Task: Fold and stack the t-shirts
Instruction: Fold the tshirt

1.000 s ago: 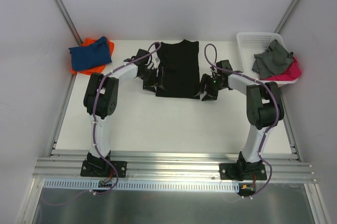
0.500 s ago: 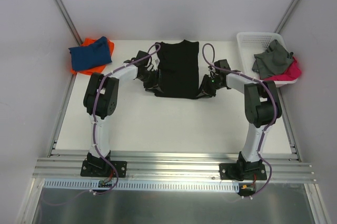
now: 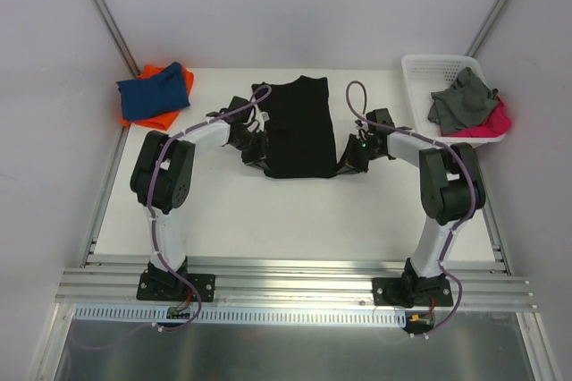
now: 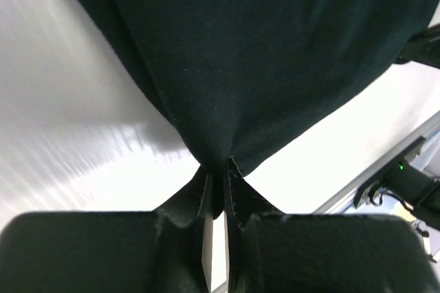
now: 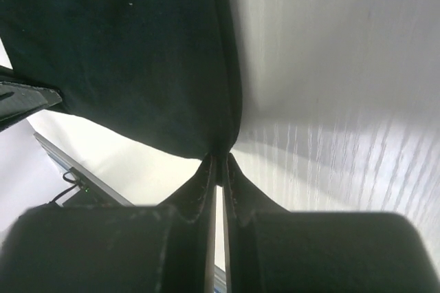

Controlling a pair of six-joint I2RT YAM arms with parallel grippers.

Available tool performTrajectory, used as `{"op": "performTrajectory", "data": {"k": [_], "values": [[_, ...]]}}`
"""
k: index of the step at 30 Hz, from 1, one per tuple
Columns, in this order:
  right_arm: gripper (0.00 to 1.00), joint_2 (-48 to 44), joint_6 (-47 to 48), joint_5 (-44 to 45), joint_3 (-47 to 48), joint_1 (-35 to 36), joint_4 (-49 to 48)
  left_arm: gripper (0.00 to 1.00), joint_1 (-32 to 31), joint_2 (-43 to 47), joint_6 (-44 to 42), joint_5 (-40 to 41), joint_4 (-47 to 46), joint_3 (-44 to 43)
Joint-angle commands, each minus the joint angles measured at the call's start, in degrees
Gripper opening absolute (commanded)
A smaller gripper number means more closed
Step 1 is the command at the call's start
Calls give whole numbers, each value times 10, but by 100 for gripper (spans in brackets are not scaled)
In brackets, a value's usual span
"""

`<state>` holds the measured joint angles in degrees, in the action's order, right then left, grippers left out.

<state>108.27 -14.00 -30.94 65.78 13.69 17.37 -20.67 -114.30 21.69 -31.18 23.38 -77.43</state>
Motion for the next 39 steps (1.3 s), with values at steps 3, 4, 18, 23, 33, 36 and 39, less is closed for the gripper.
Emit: {"op": "performTrajectory", "data": {"k": [3, 4, 18, 23, 33, 36, 39], "values": [[0, -79, -11, -21, -28, -9, 8, 0, -10, 79, 7, -24, 17, 36], [0, -86, -13, -22, -32, -9, 9, 0, -10, 93, 7, -25, 16, 47], [0, -201, -38, -43, -49, -21, 31, 0, -24, 224, 6, -30, 51, 115], [1, -193, -38, -47, 14, -21, 38, 0, -24, 249, 5, -26, 65, 114], [0, -62, -40, -45, 200, -17, 14, 0, -2, 218, 1, 9, 73, 47], [0, -21, -42, -44, 249, -12, 7, 0, 13, 200, -1, 34, 72, 4], [0, 9, -47, -44, 279, -6, -3, 0, 23, 166, -9, 60, 73, -49]]}}
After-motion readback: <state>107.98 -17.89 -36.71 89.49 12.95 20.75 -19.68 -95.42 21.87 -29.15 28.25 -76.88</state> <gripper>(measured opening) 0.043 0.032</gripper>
